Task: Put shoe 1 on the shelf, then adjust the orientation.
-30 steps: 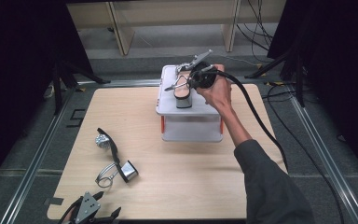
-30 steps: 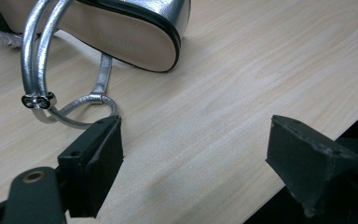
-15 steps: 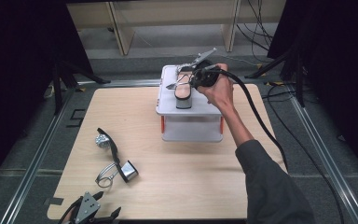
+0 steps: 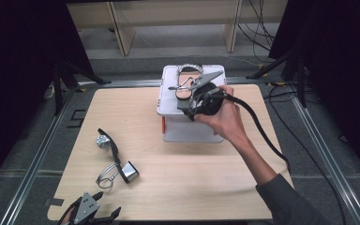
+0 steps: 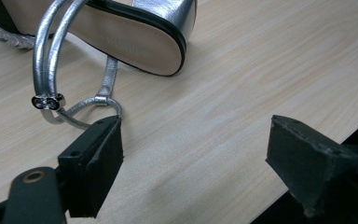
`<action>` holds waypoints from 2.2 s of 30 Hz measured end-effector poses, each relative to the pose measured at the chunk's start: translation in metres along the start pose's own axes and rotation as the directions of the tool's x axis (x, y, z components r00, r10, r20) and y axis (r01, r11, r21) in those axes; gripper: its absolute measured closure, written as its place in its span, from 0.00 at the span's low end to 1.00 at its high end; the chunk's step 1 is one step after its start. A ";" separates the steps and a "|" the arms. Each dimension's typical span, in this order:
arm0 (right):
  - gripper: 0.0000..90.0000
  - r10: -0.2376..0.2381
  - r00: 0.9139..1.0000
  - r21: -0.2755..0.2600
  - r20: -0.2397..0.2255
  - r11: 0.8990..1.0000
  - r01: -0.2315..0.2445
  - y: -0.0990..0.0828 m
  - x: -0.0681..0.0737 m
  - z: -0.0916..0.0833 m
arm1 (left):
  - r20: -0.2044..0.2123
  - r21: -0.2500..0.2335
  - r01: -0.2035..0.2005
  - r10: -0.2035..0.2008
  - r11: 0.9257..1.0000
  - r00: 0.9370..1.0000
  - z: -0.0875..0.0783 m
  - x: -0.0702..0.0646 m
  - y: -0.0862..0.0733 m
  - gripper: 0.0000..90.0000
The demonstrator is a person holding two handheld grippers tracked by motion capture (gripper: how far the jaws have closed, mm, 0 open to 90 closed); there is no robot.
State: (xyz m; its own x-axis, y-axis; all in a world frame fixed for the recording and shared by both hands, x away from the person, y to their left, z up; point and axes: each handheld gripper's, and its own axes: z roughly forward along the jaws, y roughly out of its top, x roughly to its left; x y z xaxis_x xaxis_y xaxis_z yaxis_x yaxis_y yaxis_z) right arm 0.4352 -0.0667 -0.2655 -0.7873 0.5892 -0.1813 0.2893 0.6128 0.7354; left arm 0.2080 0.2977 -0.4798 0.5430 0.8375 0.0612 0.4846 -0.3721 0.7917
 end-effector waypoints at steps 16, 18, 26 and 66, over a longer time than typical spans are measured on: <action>0.41 -0.038 0.966 0.045 -0.255 0.998 0.052 -0.021 0.095 0.068 | -0.020 -0.006 0.001 -0.001 1.000 1.000 -0.002 0.003 0.001 0.20; 0.41 -0.032 0.961 0.050 -0.276 0.998 0.048 -0.024 0.105 0.078 | -0.016 -0.012 0.007 -0.007 1.000 1.000 -0.002 0.003 0.001 0.20; 0.41 -0.024 0.944 0.074 -0.329 0.996 0.051 -0.036 0.130 0.109 | -0.023 -0.005 0.001 -0.001 1.000 1.000 -0.001 0.003 0.001 0.20; 0.56 -0.167 0.933 0.146 -0.318 0.964 0.222 -0.003 0.217 0.205 | -0.014 0.008 -0.016 0.017 1.000 1.000 -0.001 0.002 0.000 0.20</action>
State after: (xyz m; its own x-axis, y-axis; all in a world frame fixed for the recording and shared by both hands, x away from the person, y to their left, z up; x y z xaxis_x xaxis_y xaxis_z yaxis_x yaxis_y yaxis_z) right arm 0.3749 0.1674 -0.4407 -0.9562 0.2803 -0.0846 0.1834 0.7986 0.5733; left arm 0.2081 0.3003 -0.4792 0.5417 0.8365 0.0825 0.4811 -0.3890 0.7856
